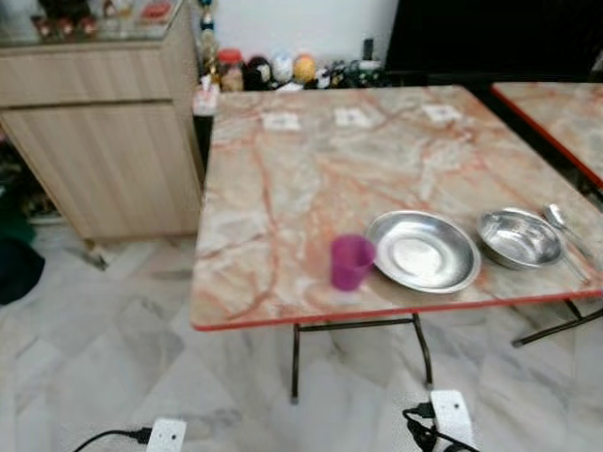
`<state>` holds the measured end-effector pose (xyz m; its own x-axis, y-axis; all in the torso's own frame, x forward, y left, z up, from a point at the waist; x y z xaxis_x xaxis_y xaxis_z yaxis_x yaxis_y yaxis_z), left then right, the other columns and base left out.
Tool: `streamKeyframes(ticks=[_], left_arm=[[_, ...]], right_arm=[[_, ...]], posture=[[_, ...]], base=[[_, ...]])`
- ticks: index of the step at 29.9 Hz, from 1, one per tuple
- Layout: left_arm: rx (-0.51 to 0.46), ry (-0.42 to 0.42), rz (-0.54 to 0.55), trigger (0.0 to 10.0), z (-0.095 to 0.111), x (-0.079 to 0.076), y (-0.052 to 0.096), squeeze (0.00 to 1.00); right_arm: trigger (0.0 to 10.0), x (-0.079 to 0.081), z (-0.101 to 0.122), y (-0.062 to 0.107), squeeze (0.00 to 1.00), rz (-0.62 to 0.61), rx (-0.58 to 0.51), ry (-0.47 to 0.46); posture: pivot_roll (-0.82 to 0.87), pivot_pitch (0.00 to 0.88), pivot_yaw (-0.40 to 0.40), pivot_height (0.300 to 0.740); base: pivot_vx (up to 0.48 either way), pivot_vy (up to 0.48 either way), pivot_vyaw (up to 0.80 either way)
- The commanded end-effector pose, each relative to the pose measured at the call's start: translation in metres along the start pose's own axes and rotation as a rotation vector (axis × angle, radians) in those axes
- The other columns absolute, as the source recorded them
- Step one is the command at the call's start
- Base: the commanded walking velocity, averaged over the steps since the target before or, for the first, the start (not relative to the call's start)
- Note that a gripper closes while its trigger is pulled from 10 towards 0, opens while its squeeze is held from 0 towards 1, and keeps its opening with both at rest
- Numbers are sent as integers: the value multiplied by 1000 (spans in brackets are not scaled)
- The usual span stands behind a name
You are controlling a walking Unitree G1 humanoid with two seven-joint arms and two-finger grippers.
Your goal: Setting the table
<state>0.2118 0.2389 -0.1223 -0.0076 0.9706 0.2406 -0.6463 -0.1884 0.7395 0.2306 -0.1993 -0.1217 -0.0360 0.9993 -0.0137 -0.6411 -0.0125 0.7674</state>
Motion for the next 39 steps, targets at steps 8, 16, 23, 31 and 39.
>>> streamKeyframes(ticks=[8,16,23,31,39], left_arm=[[41,177,-86,10000,10,-5,-5,0],[38,177,-91,10000,11,-6,-5,0],[38,177,-91,10000,11,-6,-5,0],[38,177,-91,10000,11,-6,-5,0],[38,177,-91,10000,11,-6,-5,0]], right_arm=[[10000,-9,-2,-2,0,-108,35,-344],[10000,-10,-3,-2,0,-108,41,-317],[10000,-10,-3,-2,0,-108,41,-317],[10000,-10,-3,-2,0,-108,41,-317],[10000,-10,-3,-2,0,-108,41,-317]], posture=[[2,22,22,740],[0,21,24,740],[0,21,24,740],[0,21,24,740],[0,21,24,740]], base=[[0,0,0],[0,0,0],[0,0,0],[0,0,0],[0,0,0]])
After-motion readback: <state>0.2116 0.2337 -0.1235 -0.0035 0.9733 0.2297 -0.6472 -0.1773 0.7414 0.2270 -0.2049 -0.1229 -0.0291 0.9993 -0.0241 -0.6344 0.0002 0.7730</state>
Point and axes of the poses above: a point about 5 cm out from each wrist's last joint towards the gripper, its own y axis pointing back from the gripper into the wrist, its own z axis along the axis of the wrist's last joint, x = y × z, the point moved 6 cm from there along -y, pointing out of the wrist towards the gripper
